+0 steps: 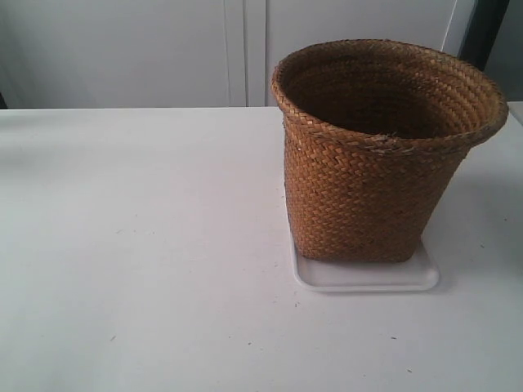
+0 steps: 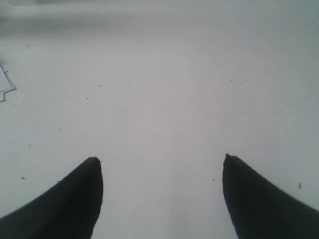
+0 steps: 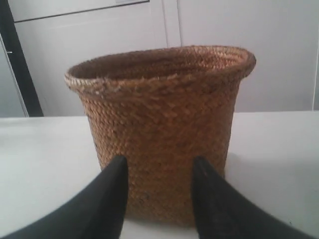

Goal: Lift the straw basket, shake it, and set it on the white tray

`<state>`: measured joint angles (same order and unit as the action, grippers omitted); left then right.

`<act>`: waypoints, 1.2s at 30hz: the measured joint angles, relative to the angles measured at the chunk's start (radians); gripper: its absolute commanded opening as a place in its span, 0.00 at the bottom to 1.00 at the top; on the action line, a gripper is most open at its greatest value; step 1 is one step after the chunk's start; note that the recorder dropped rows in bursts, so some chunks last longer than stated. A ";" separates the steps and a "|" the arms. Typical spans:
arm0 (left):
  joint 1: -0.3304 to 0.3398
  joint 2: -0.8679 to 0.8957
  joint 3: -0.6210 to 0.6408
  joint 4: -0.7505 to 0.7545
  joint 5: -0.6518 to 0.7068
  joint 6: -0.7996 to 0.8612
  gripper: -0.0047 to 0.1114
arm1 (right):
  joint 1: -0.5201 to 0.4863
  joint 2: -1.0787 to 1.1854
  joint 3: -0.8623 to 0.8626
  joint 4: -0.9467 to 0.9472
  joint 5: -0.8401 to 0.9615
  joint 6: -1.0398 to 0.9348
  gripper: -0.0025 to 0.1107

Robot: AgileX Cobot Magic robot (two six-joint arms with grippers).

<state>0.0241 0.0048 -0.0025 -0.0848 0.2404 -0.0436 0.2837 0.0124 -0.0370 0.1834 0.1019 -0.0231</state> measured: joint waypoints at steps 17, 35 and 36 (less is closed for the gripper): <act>0.000 0.000 0.000 0.000 0.000 0.002 0.65 | -0.275 -0.006 0.032 -0.043 0.181 -0.097 0.37; 0.000 0.000 0.000 0.000 0.000 0.002 0.65 | -0.319 -0.006 0.032 -0.176 0.259 -0.100 0.37; 0.000 0.000 0.000 0.000 0.000 0.002 0.65 | -0.319 -0.006 0.032 -0.172 0.259 -0.100 0.37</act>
<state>0.0241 0.0048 -0.0025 -0.0848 0.2404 -0.0419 -0.0357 0.0061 -0.0053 0.0118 0.3608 -0.1229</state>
